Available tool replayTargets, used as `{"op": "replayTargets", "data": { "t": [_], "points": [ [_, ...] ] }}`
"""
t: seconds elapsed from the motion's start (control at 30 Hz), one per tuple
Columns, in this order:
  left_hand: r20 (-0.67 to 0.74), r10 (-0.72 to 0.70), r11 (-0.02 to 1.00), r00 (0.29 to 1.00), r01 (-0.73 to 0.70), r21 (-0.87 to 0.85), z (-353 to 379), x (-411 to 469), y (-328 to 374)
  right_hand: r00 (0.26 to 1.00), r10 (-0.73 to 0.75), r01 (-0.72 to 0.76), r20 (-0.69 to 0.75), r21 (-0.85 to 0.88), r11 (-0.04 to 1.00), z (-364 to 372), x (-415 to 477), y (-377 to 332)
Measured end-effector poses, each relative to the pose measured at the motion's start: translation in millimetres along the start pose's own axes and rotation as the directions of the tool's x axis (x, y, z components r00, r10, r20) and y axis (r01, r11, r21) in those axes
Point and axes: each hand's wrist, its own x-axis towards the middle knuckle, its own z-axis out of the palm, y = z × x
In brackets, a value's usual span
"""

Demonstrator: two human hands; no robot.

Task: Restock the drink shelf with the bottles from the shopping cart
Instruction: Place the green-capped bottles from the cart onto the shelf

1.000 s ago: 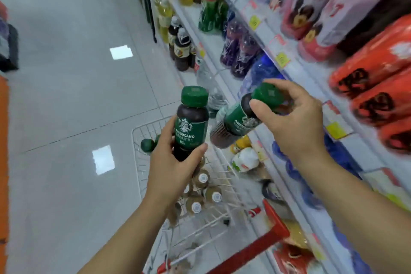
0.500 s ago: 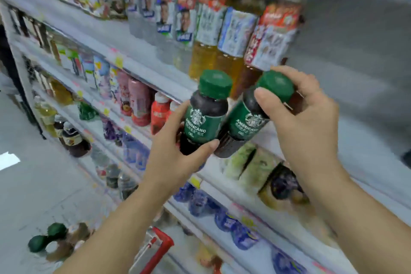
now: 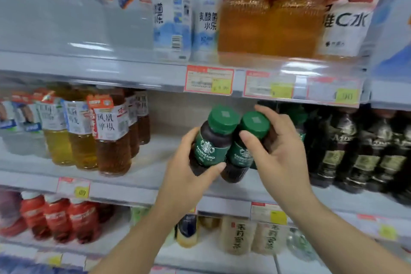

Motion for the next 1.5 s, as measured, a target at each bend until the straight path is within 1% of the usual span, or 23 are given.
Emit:
{"op": "replayTargets", "data": {
  "t": [0.23,0.3,0.37,0.43,0.53,0.57,0.6,0.67,0.7,0.73,0.8,0.83,0.87,0.9,0.97,1.0,1.07,1.13,1.2,1.37,1.43,1.5],
  "points": [
    [0.043,-0.1,0.993,0.994,0.102,-0.062,29,23,-11,0.983,0.144,-0.154,-0.112,-0.081,0.985,1,12,28],
    [0.049,-0.131,0.989,0.99,0.134,-0.069,36,26,-15,0.978,0.167,-0.182,-0.121,-0.126,0.975,-1,18,31],
    [0.054,-0.17,0.982,0.984,0.174,-0.074,42,26,-20,0.981,0.16,-0.177,-0.106,-0.171,0.969,-2,21,37],
    [0.06,-0.193,0.978,0.979,0.197,-0.073,46,25,-24,0.99,0.13,-0.139,-0.061,-0.196,0.971,-1,18,44],
    [0.082,-0.201,0.977,0.976,0.206,-0.059,48,25,-24,0.997,0.075,-0.069,0.004,-0.334,0.94,-1,4,57],
    [0.094,-0.203,0.977,0.975,0.208,-0.054,48,25,-23,0.999,0.034,-0.033,-0.006,-0.427,0.904,-2,0,62],
    [0.11,-0.204,0.976,0.973,0.211,-0.048,49,26,-22,0.999,-0.025,0.006,-0.028,-0.542,0.841,-4,-2,66],
    [0.146,-0.21,0.975,0.967,0.217,-0.036,48,26,-21,0.989,-0.135,0.051,-0.056,-0.734,0.678,-9,-4,71],
    [0.166,-0.215,0.974,0.962,0.223,-0.03,47,25,-22,0.984,-0.168,0.06,-0.059,-0.781,0.621,-12,-4,73],
    [0.19,-0.222,0.973,0.956,0.231,-0.028,46,25,-23,0.981,-0.187,0.067,-0.056,-0.804,0.591,-14,-4,75],
    [0.234,-0.236,0.967,0.943,0.251,-0.037,42,25,-24,0.978,-0.201,0.073,-0.05,-0.824,0.561,-19,-3,81],
    [0.242,-0.24,0.965,0.94,0.259,-0.046,40,25,-24,0.977,-0.208,0.084,-0.043,-0.823,0.562,-22,-3,83],
    [0.238,-0.243,0.963,0.941,0.263,-0.058,39,24,-25,0.975,-0.219,0.107,-0.031,-0.799,0.591,-24,-3,84],
    [0.226,-0.241,0.963,0.944,0.262,-0.069,39,23,-24,0.973,-0.231,0.141,-0.02,-0.738,0.66,-26,-4,85],
    [0.205,-0.211,0.97,0.956,0.23,-0.072,42,20,-18,0.978,-0.21,0.175,-0.013,-0.496,0.85,-33,-10,79],
    [0.205,-0.184,0.977,0.961,0.201,-0.066,47,18,-13,0.985,-0.171,0.159,-0.004,-0.359,0.92,-38,-14,73],
    [0.219,-0.128,0.988,0.967,0.144,-0.059,59,14,-5,0.995,-0.073,0.083,0.063,-0.176,0.981,-47,-23,62],
    [0.239,-0.09,0.993,0.967,0.107,-0.059,74,13,2,0.992,0.018,-0.009,0.127,-0.077,0.997,-55,-27,57],
    [0.241,-0.069,0.995,0.968,0.084,-0.054,86,14,6,0.99,0.068,-0.066,0.126,-0.026,0.998,-63,-25,56],
    [0.196,-0.048,0.999,0.979,0.05,-0.004,108,19,6,0.988,0.095,-0.095,0.119,0.0,0.995,-75,-17,60],
    [0.181,-0.031,0.997,0.983,0.017,0.079,114,20,4,0.989,0.109,-0.109,0.103,0.001,0.994,-76,-14,65],
    [0.168,-0.002,0.968,0.986,-0.04,0.248,116,21,0,0.989,0.113,-0.109,0.097,-0.04,0.993,-76,-12,73]
  ]
}}
